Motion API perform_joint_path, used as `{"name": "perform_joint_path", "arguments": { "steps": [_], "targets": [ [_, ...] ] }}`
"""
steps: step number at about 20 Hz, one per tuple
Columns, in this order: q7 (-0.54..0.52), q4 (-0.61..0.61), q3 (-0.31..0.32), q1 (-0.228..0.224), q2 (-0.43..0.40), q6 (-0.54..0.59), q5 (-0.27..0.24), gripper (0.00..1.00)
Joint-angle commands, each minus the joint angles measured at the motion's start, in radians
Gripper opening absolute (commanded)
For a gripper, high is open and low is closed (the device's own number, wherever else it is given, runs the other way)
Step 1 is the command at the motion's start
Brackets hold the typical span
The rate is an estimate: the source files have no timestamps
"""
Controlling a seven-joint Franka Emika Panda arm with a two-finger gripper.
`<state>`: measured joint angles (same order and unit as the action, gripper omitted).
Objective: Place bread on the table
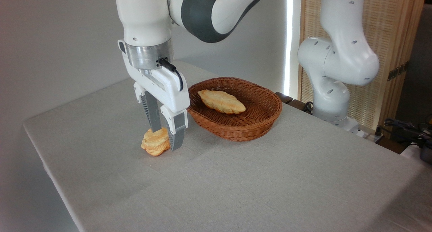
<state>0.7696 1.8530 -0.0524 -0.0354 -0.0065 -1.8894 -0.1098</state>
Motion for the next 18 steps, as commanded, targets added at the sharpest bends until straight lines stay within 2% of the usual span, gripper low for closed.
{"name": "perform_joint_path", "arguments": {
  "steps": [1, 2, 6, 9, 11, 13, 14, 18],
  "targets": [
    [0.137, 0.017, -0.001, -0.030, -0.050, 0.078, -0.014, 1.00],
    [0.157, 0.018, -0.001, -0.035, -0.058, 0.085, -0.014, 1.00],
    [0.242, 0.057, 0.000, -0.101, -0.111, 0.121, -0.013, 1.00],
    [0.393, 0.071, -0.001, -0.130, -0.150, 0.206, -0.013, 1.00],
    [0.459, 0.089, 0.000, -0.167, -0.177, 0.246, -0.013, 1.00],
    [0.468, 0.115, -0.003, -0.187, -0.205, 0.263, -0.013, 1.00],
    [0.468, 0.132, -0.003, -0.214, -0.216, 0.266, -0.013, 1.00],
    [0.470, 0.221, -0.006, -0.277, -0.286, 0.266, -0.005, 1.00]
  ]
}}
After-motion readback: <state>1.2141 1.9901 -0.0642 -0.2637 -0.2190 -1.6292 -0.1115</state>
